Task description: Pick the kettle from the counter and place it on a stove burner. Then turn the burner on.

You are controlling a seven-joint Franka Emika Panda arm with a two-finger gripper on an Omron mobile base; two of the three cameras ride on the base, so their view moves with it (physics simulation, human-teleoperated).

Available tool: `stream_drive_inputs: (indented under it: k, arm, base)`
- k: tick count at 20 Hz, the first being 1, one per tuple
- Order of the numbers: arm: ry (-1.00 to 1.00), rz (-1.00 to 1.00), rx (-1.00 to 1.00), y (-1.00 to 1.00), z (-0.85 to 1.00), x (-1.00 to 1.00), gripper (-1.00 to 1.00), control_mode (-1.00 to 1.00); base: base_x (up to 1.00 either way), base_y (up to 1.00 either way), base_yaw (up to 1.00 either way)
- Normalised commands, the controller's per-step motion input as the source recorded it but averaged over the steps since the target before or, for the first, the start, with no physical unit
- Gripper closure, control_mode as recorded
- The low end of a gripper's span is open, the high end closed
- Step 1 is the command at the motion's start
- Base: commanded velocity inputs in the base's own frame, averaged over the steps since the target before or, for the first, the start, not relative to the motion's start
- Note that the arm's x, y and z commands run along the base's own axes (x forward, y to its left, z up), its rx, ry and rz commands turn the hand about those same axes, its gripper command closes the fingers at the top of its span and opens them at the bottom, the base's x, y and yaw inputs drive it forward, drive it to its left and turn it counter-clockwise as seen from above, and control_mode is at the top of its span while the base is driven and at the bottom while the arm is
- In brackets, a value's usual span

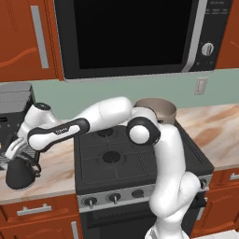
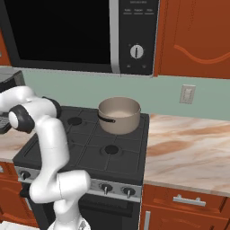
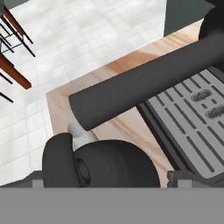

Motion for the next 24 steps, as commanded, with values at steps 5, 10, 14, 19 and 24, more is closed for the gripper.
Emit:
stream_drive_inputs:
  k: [5, 10, 14, 19, 24]
  arm:
    - [0.0, 0.0, 0.0, 0.0, 0.0, 0.0, 1.0, -1.0]
    - [-0.08, 0.0, 0.0, 0.0, 0.06, -0.06, 1.0, -1.0]
    - [-0.2, 0.0, 0.0, 0.0, 0.42, -0.31, 1.0, -1.0]
    - [-0.1, -0.07, 0.0, -0.07, 0.62, -0.62, 1.0, -1.0]
    - [-0.04, -0.11, 0.0, -0.47, 0.48, -0.88, 1.0, -1.0]
  base:
    - [0.0, 0.0, 0.0]
    - [0.0, 0.0, 0.0]
    - [0.0, 0.0, 0.0]
    - [0.0, 0.0, 0.0]
    - [0.0, 0.0, 0.0]
